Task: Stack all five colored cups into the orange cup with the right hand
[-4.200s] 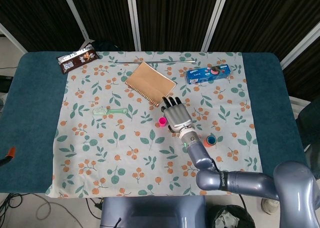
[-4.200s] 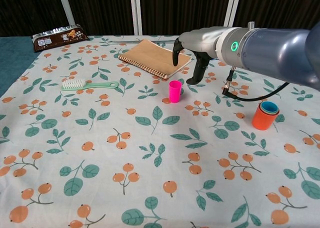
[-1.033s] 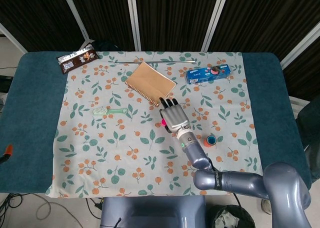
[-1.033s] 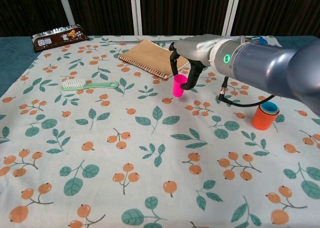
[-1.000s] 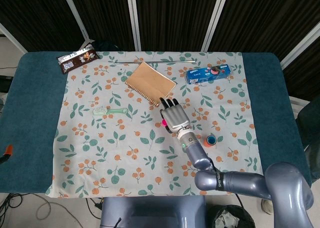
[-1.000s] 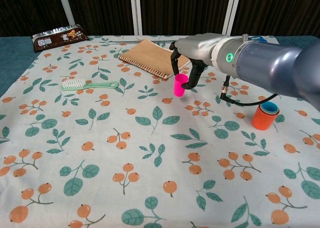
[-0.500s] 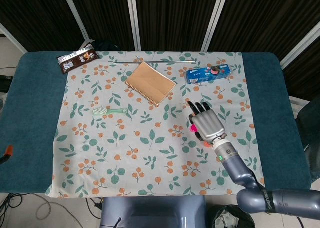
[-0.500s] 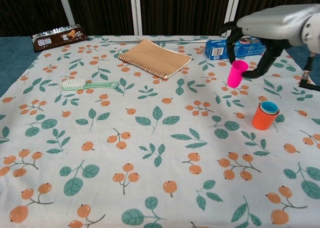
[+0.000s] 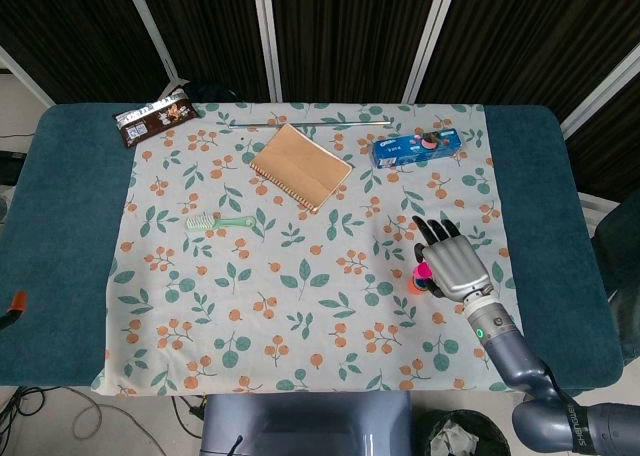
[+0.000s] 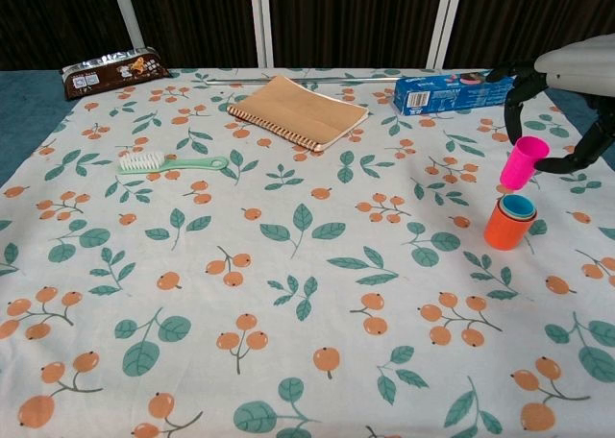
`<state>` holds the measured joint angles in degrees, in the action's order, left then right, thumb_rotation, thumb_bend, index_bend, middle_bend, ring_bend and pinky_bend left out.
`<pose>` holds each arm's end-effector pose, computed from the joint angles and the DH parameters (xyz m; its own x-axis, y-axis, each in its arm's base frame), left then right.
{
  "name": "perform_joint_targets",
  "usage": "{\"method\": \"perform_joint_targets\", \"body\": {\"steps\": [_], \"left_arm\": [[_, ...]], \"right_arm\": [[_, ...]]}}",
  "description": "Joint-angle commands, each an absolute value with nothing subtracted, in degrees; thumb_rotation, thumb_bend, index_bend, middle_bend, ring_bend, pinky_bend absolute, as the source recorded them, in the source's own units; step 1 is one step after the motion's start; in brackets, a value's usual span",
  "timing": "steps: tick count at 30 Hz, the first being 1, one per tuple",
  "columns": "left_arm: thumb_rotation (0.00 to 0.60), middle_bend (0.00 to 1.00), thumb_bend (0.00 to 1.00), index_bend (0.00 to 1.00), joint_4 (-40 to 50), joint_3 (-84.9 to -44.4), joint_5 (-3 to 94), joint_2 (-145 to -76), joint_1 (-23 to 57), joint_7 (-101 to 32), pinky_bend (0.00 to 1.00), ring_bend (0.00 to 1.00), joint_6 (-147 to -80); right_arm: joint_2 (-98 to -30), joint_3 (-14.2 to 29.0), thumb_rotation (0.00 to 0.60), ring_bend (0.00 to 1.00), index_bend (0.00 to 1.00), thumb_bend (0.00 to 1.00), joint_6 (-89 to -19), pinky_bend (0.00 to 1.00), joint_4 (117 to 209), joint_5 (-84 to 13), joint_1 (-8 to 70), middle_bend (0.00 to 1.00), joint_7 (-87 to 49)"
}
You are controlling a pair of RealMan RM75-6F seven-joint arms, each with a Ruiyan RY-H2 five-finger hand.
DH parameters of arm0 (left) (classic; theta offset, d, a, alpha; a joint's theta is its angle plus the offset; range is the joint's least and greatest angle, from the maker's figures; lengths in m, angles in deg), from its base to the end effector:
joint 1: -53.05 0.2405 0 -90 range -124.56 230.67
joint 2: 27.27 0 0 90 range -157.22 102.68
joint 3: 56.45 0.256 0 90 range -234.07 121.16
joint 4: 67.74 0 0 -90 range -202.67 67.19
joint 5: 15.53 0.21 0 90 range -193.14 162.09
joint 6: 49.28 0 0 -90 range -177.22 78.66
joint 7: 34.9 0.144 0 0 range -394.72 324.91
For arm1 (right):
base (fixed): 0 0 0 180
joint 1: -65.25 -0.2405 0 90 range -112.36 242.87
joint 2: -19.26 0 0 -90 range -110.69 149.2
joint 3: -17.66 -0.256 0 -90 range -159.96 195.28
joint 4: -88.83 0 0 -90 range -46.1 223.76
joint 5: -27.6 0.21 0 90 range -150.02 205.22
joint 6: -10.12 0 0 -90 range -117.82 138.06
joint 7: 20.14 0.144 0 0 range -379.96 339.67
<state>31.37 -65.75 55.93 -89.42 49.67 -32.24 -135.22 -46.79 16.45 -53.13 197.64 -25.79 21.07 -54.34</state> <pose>-0.3180 0.1898 0.1883 0.3354 -0.0988 0.9369 0.9218 0.2396 -0.3047 -0.1635 -0.3111 0.0796 0.6454 -0.2340 0.7271 -0.7568 -0.3247 0.5673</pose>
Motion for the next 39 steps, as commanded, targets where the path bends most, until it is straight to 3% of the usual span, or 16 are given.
{"method": "perform_joint_targets", "body": {"steps": [1, 20, 23, 25, 27, 31, 39], "left_arm": [[0.6, 0.0, 0.31, 0.11, 31.4, -65.7, 55.9, -89.4, 49.7, -32.2, 0.32, 0.0, -135.2], [0.6, 0.0, 0.31, 0.11, 31.3, -65.8, 56.0, -89.4, 49.7, -32.3, 0.32, 0.0, -135.4], [0.6, 0.0, 0.31, 0.11, 31.2, -65.8, 55.9, -89.4, 49.7, -32.3, 0.32, 0.0, -135.3], [0.6, 0.0, 0.31, 0.11, 31.2, -65.8, 56.0, -89.4, 49.7, -32.3, 0.32, 0.0, -135.3], [0.6, 0.0, 0.31, 0.11, 31.2, -65.8, 56.0, -89.4, 49.7, -32.3, 0.32, 0.0, -135.2], [0.6, 0.0, 0.31, 0.11, 31.1, -65.8, 55.9, -89.4, 49.7, -32.3, 0.32, 0.0, -135.3], [0.6, 0.0, 0.31, 0.11, 31.1, -65.7, 56.0, -89.5, 49.7, -32.1, 0.32, 0.0, -135.3]], "right_arm": [[-46.8, 16.9, 0.6, 0.11, 0.49, 0.41, -52.9, 0.14, 197.3, -26.8, 21.9, 0.0, -53.6], [-49.6, 17.0, 0.6, 0.11, 0.48, 0.41, -50.6, 0.14, 192.8, -27.9, 23.7, 0.0, -52.0], [-49.9, 17.0, 0.6, 0.11, 0.32, 0.41, -50.3, 0.14, 192.1, -27.6, 23.9, 0.0, -52.1], [-49.8, 17.1, 0.6, 0.1, 0.13, 0.41, -49.7, 0.14, 191.9, -27.2, 23.9, 0.0, -52.4], [-49.5, 17.2, 0.6, 0.07, 0.02, 0.38, -49.3, 0.14, 192.0, -26.5, 23.7, 0.0, -53.1], [-47.6, 16.9, 0.6, 0.02, 0.0, 0.29, -48.7, 0.13, 194.2, -23.5, 23.2, 0.0, -54.8], [-40.1, 15.9, 0.6, 0.0, 0.0, 0.29, -55.1, 0.12, 201.4, -28.0, 26.5, 0.0, -52.9]]}}
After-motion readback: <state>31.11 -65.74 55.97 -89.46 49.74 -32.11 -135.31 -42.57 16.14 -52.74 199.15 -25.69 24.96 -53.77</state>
